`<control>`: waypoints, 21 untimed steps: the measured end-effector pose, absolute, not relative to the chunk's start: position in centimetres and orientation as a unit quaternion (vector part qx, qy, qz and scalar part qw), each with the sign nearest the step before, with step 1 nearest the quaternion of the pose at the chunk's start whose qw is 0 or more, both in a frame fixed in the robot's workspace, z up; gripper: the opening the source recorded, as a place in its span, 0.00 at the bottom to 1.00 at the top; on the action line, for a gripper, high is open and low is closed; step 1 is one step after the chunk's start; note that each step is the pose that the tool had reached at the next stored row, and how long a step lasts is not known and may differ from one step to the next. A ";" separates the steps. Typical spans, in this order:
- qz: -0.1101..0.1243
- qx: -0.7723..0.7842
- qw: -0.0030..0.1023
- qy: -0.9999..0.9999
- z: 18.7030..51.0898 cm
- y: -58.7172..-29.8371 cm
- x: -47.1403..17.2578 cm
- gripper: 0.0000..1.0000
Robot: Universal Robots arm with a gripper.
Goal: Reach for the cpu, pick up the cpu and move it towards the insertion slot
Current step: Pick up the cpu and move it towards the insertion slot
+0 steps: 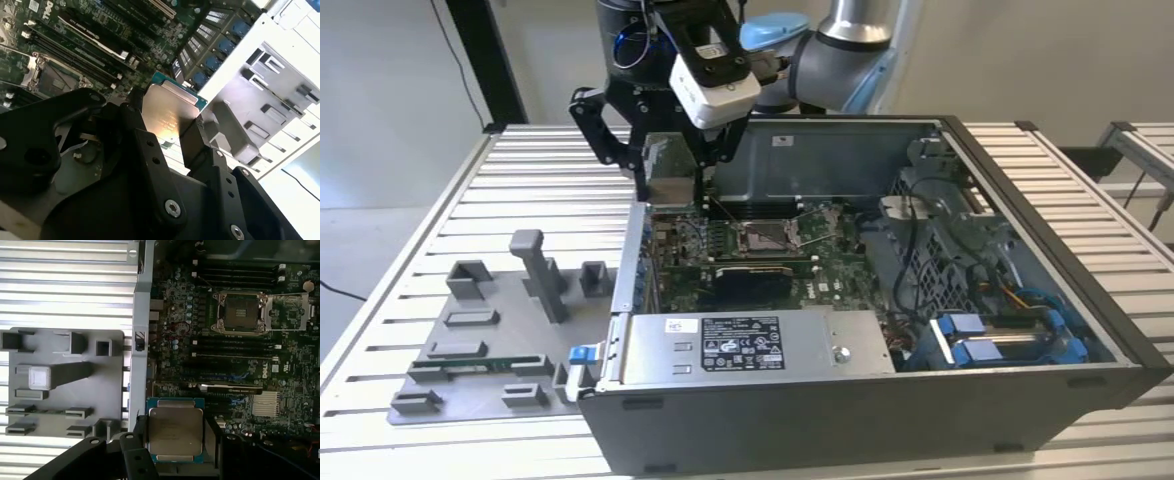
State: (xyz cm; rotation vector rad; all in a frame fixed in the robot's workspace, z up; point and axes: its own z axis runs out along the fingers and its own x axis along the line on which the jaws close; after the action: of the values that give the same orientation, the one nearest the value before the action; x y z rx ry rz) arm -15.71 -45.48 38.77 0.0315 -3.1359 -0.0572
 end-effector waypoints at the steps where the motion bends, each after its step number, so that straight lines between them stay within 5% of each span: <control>1: -0.018 0.010 0.003 -1.000 38.8 -45.5 -15.5 0.00; 21: -0.018 0.010 0.003 -1.000 38.8 -45.5 -12.7 0.00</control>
State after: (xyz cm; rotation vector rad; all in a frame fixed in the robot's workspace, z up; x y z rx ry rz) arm -12.73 -45.48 38.77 0.0315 -3.1359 -0.0571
